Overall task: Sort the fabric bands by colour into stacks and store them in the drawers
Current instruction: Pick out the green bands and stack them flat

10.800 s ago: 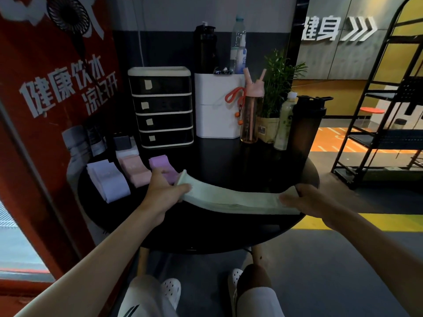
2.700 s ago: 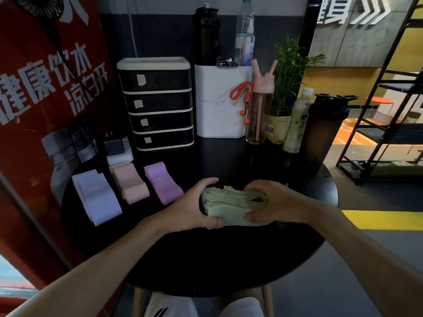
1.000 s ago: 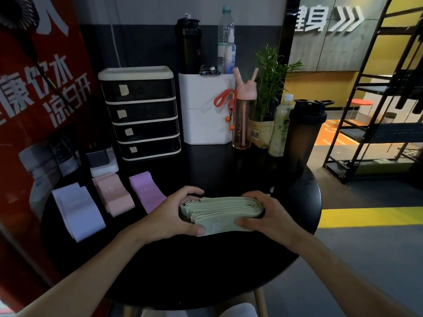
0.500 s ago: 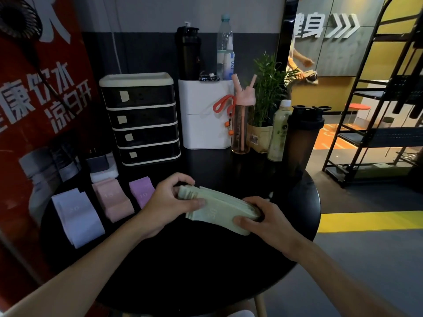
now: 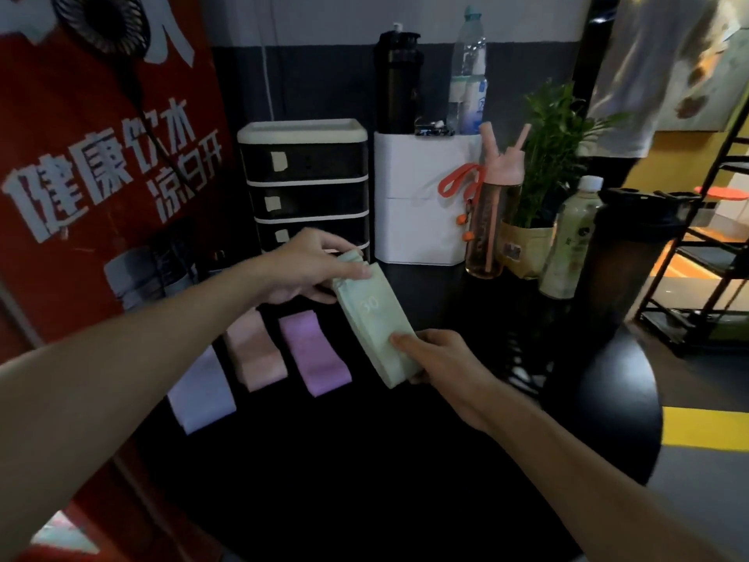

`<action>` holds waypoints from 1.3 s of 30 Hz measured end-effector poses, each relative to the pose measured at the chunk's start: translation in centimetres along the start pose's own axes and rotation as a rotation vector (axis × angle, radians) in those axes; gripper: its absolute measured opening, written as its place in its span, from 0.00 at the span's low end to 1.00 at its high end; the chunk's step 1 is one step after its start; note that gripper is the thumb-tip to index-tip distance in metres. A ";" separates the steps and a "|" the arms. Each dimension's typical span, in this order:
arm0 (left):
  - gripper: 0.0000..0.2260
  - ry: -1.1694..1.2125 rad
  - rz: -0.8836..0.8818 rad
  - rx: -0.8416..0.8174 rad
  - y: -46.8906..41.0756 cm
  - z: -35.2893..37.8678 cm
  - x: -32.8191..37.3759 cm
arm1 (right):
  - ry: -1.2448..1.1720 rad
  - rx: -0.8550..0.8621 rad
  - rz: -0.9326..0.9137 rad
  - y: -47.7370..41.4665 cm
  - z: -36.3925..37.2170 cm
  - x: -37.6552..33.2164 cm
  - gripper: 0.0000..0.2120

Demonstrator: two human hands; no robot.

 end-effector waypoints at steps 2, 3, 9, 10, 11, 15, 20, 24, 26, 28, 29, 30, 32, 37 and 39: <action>0.15 -0.070 -0.037 -0.054 -1.2 -0.8 -0.5 | 0.046 0.000 0.011 -1.3 0.8 -0.1 0.12; 0.15 -0.093 -0.051 -0.078 -1.8 -1.1 -0.8 | 0.052 -0.005 0.018 -1.8 1.1 -0.1 0.13; 0.12 -0.099 -0.080 -0.150 -5.7 -2.5 -2.7 | 0.140 0.101 -0.058 -4.5 1.8 -1.5 0.18; 0.12 -0.100 -0.083 -0.159 -6.4 -2.5 -3.2 | 0.166 0.117 -0.069 -4.9 1.8 -1.5 0.20; 0.12 -0.101 -0.089 -0.170 -7.0 -2.3 -3.9 | 0.240 0.133 -0.086 -5.3 1.6 -1.2 0.23; 0.14 -0.108 -0.144 -0.233 -8.4 -1.1 -7.5 | 0.690 0.182 -0.222 -5.3 0.9 -0.2 0.31; 0.15 -0.141 -0.157 -0.262 -8.8 -0.3 -9.9 | 0.665 0.121 -0.412 -5.2 1.3 0.2 0.28; 0.23 -0.403 -0.065 -0.160 -9.0 -0.9 -8.2 | 0.701 0.130 -0.424 -5.3 1.5 0.3 0.26; 0.22 -0.502 0.100 -0.051 -8.6 -1.4 -6.4 | 0.691 0.135 -0.430 -5.2 1.5 0.2 0.28; 0.16 -0.590 0.316 0.024 -7.3 -1.3 -4.7 | 0.694 0.137 -0.420 -5.2 1.6 0.0 0.30; 0.12 -0.622 0.406 0.020 -6.4 -0.9 -4.1 | 0.699 0.138 -0.421 -5.1 1.7 0.0 0.30; 0.10 -0.658 0.460 -0.007 -5.5 -0.4 -4.0 | 0.708 0.142 -0.428 -5.1 1.7 0.0 0.30; 0.09 -0.768 0.463 -0.093 -4.3 0.4 -4.6 | 0.712 0.142 -0.425 -5.1 1.7 0.0 0.31; 0.14 -0.906 0.345 -0.174 -3.1 0.4 -6.6 | 0.691 0.133 -0.403 -5.0 1.7 0.0 0.35; 0.14 -0.909 0.334 -0.183 -3.0 0.5 -6.6 | 0.703 0.134 -0.402 -5.1 1.7 0.0 0.34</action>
Point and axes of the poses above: each hand's wrist, its own y-axis away from the middle knuckle, its own z-axis out of the palm, x = y × z, the point moved 7 cm from there along -y, towards the middle knuckle, and after that the axes turned 9 degrees about z, right-handed, at the moved point
